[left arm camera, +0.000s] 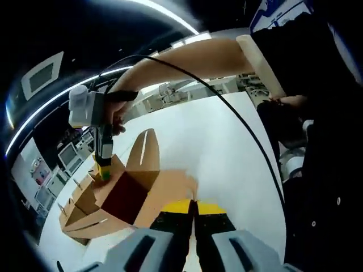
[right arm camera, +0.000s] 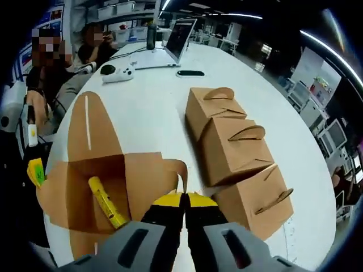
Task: Pick up one paper box from the group, open the paper box, and remove the item inside
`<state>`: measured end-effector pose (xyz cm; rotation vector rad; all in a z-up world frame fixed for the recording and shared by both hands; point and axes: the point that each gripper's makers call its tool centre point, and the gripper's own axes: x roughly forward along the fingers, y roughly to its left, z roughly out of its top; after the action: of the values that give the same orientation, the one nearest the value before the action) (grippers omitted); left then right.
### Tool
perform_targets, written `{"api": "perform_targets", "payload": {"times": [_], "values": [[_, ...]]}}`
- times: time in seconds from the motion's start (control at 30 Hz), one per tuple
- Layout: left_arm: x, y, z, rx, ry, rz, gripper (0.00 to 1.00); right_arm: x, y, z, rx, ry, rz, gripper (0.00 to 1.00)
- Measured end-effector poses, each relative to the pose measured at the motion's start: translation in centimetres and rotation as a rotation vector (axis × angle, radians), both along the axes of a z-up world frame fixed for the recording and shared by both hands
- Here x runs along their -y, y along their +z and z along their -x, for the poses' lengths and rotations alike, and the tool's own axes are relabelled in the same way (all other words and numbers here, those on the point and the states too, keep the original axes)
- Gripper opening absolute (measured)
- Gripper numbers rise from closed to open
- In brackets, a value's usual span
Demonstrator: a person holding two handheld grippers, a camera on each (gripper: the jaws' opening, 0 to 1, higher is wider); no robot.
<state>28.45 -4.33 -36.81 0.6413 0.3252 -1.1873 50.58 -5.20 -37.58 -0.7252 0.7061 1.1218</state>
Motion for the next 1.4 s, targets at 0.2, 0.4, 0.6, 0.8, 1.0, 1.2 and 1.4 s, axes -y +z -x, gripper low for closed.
{"api": "perform_targets", "payload": {"times": [0.2, 0.4, 0.6, 0.8, 1.0, 1.2, 1.4], "values": [[0.0, -0.4, 0.0, -0.03, 0.004, 0.024, 0.04, 0.1, -0.5, 0.3, -0.016, 0.001, 0.004, 0.03], [0.0, -0.9, 0.0, -0.052, 0.007, 0.025, 0.04, 0.1, -0.4, 0.3, -0.008, -0.011, -0.012, 0.03], [0.0, -1.4, -0.3, -0.082, 0.012, 0.027, 0.04, 0.2, -1.3, 0.5, -0.021, -0.023, -0.017, 0.03], [0.1, -2.0, -0.5, -0.096, 0.012, 0.011, 0.04, 0.2, -1.9, 1.1, -0.029, -0.024, -0.01, 0.03], [0.1, -2.6, -0.8, -0.117, 0.017, 0.011, 0.04, 0.1, -2.5, 1.7, -0.047, -0.029, -0.008, 0.03], [0.1, -3.5, -1.4, -0.152, 0.028, 0.019, 0.04, 0.3, -3.0, 1.9, -0.059, -0.024, 0.006, 0.03], [-0.1, -4.2, -2.1, -0.169, 0.044, 0.014, 0.04, 0.3, -3.1, 2.3, -0.068, -0.019, 0.016, 0.03]]}}
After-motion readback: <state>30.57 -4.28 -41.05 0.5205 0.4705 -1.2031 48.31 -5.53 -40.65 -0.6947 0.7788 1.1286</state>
